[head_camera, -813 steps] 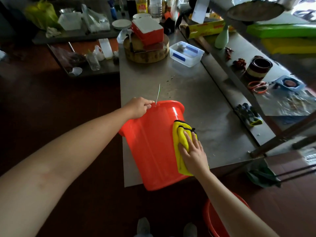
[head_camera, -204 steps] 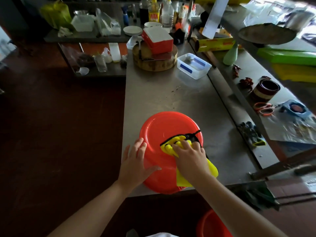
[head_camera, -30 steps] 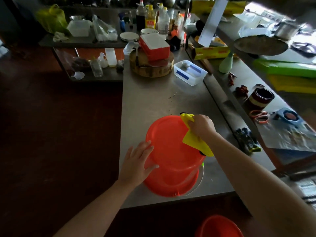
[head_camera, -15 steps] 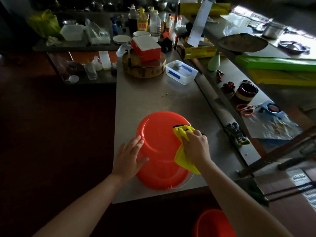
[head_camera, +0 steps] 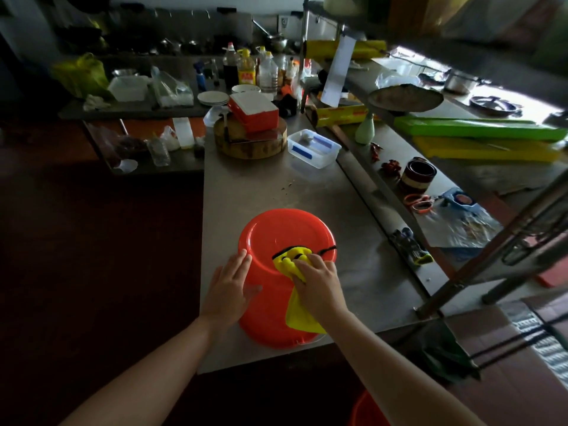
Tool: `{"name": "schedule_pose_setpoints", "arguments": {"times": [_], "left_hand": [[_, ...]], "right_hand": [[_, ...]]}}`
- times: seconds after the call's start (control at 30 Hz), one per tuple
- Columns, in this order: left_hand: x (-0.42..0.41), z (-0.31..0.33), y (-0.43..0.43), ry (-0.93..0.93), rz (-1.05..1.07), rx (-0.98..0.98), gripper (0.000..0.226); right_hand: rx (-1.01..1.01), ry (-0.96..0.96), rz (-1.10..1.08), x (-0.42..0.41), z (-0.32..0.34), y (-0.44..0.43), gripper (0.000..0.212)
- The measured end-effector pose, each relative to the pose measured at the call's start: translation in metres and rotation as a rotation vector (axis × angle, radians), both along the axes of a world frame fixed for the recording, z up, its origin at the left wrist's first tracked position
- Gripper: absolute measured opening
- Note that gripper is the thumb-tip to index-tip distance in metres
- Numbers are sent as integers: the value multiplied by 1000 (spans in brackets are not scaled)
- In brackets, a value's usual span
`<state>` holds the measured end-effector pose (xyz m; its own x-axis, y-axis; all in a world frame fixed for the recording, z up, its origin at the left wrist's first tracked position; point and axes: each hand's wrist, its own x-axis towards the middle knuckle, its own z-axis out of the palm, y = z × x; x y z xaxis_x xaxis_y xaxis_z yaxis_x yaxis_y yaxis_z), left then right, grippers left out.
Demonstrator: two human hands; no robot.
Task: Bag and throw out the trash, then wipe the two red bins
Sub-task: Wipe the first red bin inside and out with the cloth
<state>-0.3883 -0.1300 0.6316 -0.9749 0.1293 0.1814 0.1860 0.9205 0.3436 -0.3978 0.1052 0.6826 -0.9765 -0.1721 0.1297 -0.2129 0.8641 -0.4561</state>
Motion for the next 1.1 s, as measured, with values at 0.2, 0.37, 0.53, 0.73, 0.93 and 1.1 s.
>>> {"name": "schedule_pose_setpoints", "arguments": {"times": [0.2,0.37,0.53,0.73,0.93,1.1], "left_hand": [[18,18,24,136,-15,189,44],[35,44,64,-61,-296,337,40],[28,72,123,-196,-343,647,47],[6,79,171,-96,-205,563,33],[-28,102,217,-119,-199,403,34],[-57,116,263,-248,-363,202,40]], "right_hand": [[-233,69,-67,-8,1,15,32],[-459,84,-154,-25,14,33,27],[-559,92,-233,-36,30,57,33],[-573,53,-369,-36,40,103,46],[-752,-94,-450,-19,25,170,65],[-743,-178,-531,-3,10,224,101]]}}
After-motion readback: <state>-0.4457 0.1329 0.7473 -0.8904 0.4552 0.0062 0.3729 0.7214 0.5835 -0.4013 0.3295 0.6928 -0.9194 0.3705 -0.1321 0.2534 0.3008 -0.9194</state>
